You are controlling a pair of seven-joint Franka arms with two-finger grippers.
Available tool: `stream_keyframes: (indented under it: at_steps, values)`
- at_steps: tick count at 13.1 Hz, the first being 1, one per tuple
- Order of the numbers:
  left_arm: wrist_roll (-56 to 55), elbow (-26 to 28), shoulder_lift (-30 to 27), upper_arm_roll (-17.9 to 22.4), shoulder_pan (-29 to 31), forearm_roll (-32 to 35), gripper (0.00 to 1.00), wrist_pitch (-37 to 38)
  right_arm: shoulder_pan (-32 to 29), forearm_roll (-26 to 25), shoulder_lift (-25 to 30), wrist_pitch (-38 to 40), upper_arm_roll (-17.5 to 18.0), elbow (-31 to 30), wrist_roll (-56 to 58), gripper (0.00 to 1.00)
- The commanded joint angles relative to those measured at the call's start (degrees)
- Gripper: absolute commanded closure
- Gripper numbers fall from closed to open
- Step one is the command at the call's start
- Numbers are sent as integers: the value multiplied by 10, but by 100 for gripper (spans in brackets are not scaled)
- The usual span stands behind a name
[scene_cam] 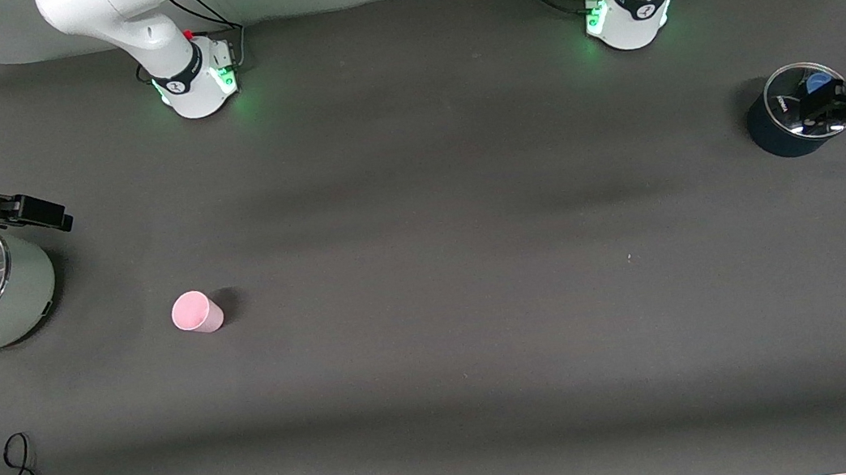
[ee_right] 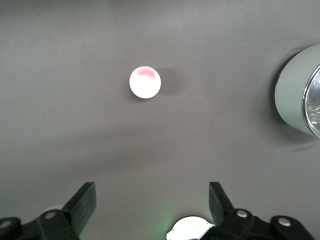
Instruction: Transfer pink cup from left to right arm
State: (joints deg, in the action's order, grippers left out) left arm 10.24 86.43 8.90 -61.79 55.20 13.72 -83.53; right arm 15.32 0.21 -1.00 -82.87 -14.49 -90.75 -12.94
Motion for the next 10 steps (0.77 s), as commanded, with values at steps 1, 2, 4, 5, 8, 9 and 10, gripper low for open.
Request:
stream_keyframes:
  at_steps: [1,2,4,5,8,9,10]
  values:
    - [-26,12,-33,8,3,-16,1,1,8,-14,-6,5,-2,12,13,0]
    - [-26,12,-35,11,2,-18,0,1,1,-14,-8,5,5,14,13,0]
    - [-25,12,-41,67,-39,-40,0,1,-60,-14,-7,4,56,16,14,0]
    - [-25,13,-56,138,-95,-57,0,1,-98,-14,-6,3,96,18,14,0]
    - [-23,45,-102,308,-255,-94,1,-16,-129,-14,-10,-24,117,21,54,0]
    - [-23,55,-109,362,-311,-96,1,-22,-130,-14,-13,-37,117,22,76,0]
    - [-23,58,-114,413,-367,-97,1,-22,-131,-14,-19,-41,117,31,78,0]
